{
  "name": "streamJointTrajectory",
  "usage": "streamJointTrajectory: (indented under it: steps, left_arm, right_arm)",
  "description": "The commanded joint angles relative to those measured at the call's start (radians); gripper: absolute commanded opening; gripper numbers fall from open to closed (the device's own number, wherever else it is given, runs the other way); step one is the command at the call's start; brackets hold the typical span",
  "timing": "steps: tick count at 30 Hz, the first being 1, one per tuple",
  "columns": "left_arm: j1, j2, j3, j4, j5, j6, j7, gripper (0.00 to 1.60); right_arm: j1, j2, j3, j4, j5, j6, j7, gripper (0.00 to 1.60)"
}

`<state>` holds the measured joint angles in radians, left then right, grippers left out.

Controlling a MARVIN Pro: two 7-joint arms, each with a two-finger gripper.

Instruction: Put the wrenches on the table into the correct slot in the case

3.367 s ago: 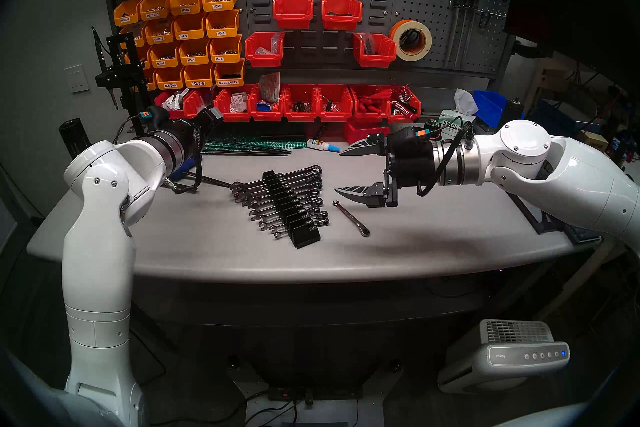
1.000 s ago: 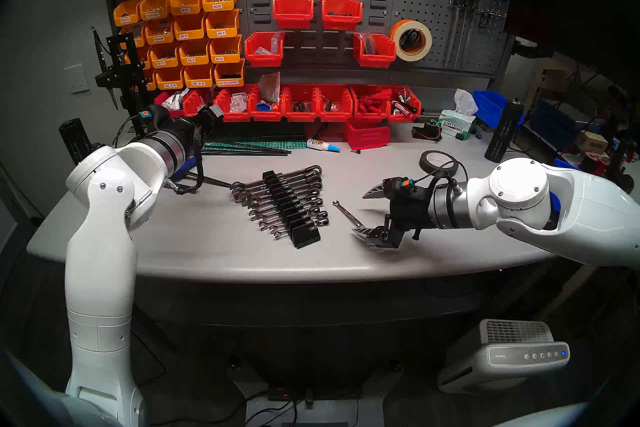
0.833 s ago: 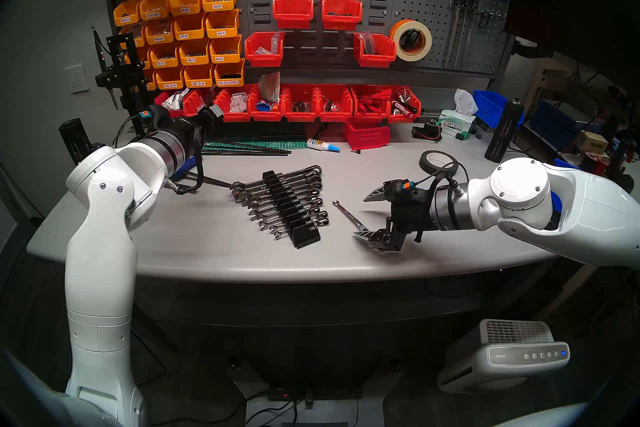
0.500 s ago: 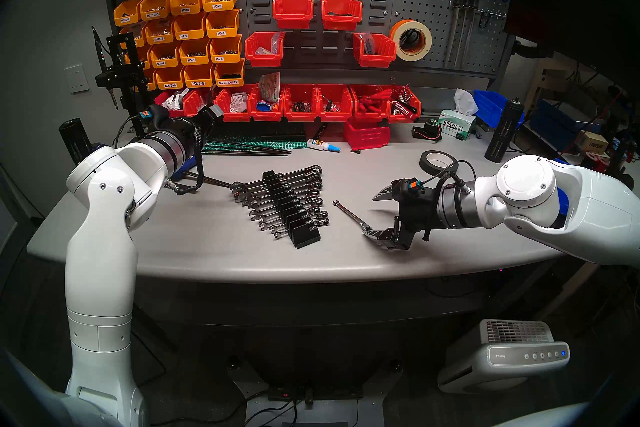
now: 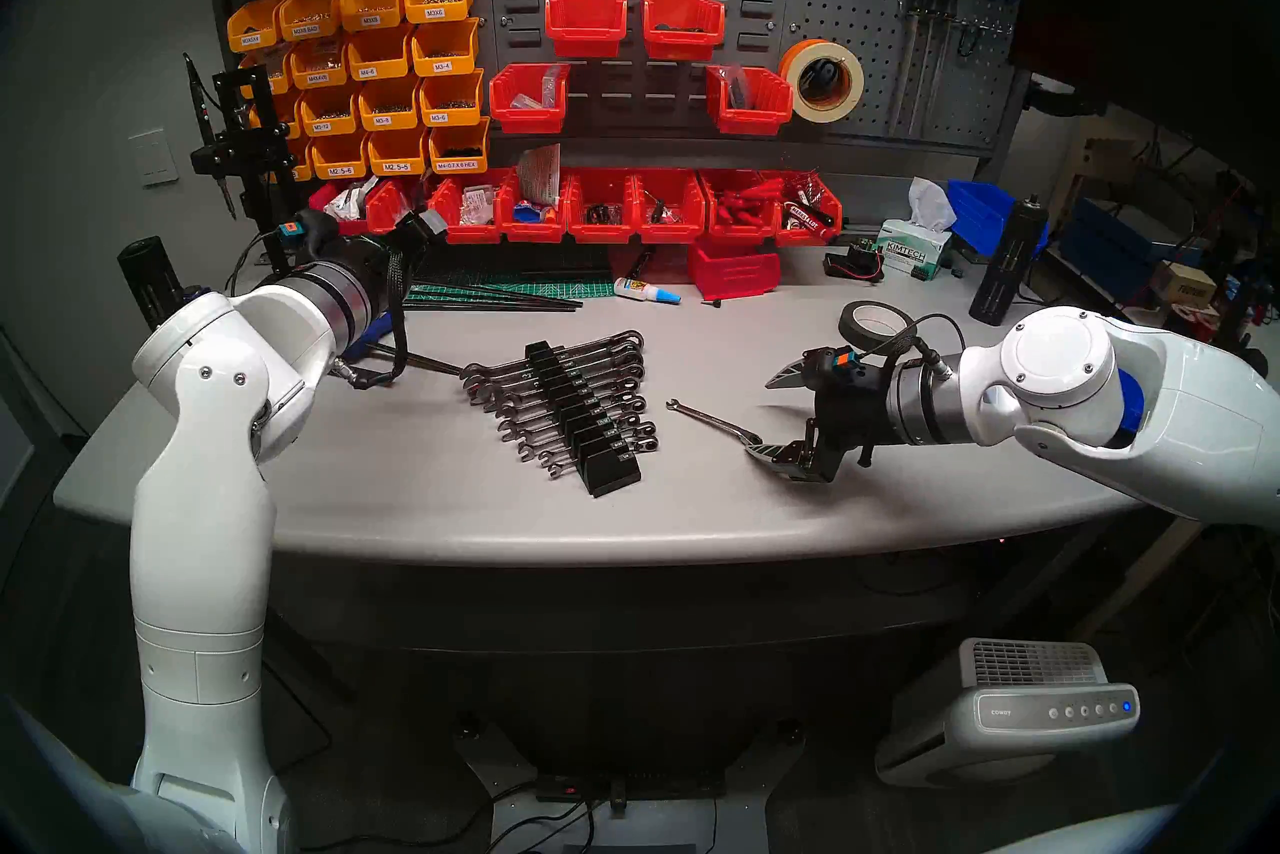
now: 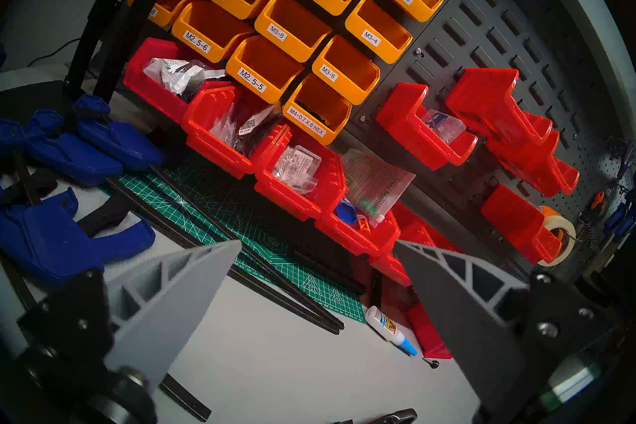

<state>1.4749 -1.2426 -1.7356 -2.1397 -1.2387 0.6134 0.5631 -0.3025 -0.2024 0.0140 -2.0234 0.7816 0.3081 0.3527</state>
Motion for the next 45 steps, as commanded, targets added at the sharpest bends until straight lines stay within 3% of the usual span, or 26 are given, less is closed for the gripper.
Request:
streamJointTrajectory:
  steps: [1, 9, 21, 29, 45]
  left_arm:
    - [-0.027, 0.000, -0.003, -0.028, -0.003, -0.009, -0.013, 1.60]
    - [-0.026, 0.001, -0.003, -0.027, -0.003, -0.008, -0.012, 1.60]
    - [-0.027, 0.001, -0.003, -0.028, -0.003, -0.009, -0.012, 1.60]
    - [-0.027, 0.001, -0.003, -0.028, -0.003, -0.009, -0.013, 1.60]
    - [-0.026, 0.001, -0.003, -0.028, -0.002, -0.010, -0.014, 1.60]
  right_arm:
    - [0.027, -0.021, 0.031, 0.011, 0.016, -0.033, 0.002, 1.60]
    - [0.048, -0.070, 0.062, 0.049, 0.117, -0.046, 0.044, 1.60]
    - [0.101, -0.104, 0.090, 0.113, 0.153, 0.065, 0.177, 1.60]
    - [0.097, -0.142, 0.075, 0.158, 0.128, 0.099, 0.226, 1.60]
    - [0.076, -0.181, 0.032, 0.169, 0.015, 0.069, 0.237, 1.60]
